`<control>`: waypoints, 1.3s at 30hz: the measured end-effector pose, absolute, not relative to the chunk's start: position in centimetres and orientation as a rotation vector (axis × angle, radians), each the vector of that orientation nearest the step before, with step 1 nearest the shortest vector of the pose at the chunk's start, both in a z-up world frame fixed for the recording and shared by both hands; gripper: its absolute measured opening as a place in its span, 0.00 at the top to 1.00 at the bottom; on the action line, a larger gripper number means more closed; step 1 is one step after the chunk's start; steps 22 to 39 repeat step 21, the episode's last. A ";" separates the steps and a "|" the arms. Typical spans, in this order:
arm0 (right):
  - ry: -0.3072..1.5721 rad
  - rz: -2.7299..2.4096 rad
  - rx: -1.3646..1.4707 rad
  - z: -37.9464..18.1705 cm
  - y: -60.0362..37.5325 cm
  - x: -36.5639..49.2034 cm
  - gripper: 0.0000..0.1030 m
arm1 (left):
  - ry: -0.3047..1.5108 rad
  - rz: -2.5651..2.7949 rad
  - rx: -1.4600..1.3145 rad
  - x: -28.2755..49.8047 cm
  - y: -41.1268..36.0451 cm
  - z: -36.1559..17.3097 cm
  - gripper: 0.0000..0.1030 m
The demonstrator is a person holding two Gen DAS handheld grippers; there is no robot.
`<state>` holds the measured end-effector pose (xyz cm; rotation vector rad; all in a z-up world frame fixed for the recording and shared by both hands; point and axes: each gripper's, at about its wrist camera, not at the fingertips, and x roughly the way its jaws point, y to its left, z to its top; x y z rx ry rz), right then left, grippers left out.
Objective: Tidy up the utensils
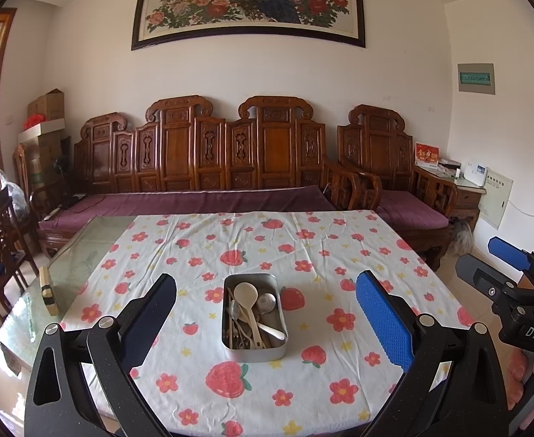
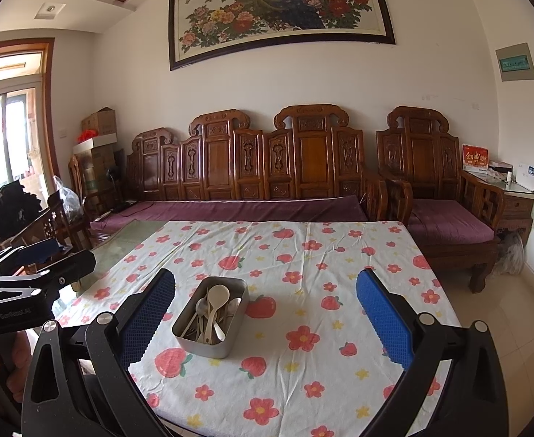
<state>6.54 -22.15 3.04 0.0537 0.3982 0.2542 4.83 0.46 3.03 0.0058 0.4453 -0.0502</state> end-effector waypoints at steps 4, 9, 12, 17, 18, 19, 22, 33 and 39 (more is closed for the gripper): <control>0.400 0.255 0.055 3.1 -22.2 6.6 0.03 | 0.444 -0.051 0.006 4.8 0.5 3.0 0.07; 0.399 0.255 0.055 3.3 -22.1 6.5 0.03 | 0.446 -0.053 0.004 4.7 0.3 3.3 0.07; 0.400 0.255 0.057 3.3 -22.2 6.5 0.03 | 0.446 -0.055 0.004 4.6 0.1 3.4 0.07; 0.402 0.256 0.058 3.3 -22.2 6.4 0.03 | 0.447 -0.053 0.003 4.6 0.2 3.4 0.07; 0.401 0.255 0.057 3.3 -22.1 6.5 0.03 | 0.450 -0.052 0.003 4.7 0.1 3.4 0.07; 0.400 0.254 0.057 3.3 -22.1 6.5 0.03 | 0.452 -0.052 0.003 4.7 0.1 3.4 0.07; 0.399 0.254 0.058 3.4 -22.1 6.4 0.03 | 0.452 -0.051 0.002 4.8 0.1 3.4 0.07; 0.399 0.254 0.058 3.4 -22.1 6.4 0.03 | 0.452 -0.051 0.002 4.8 0.1 3.4 0.07; 0.399 0.254 0.058 3.4 -22.1 6.4 0.03 | 0.452 -0.051 0.002 4.8 0.1 3.4 0.07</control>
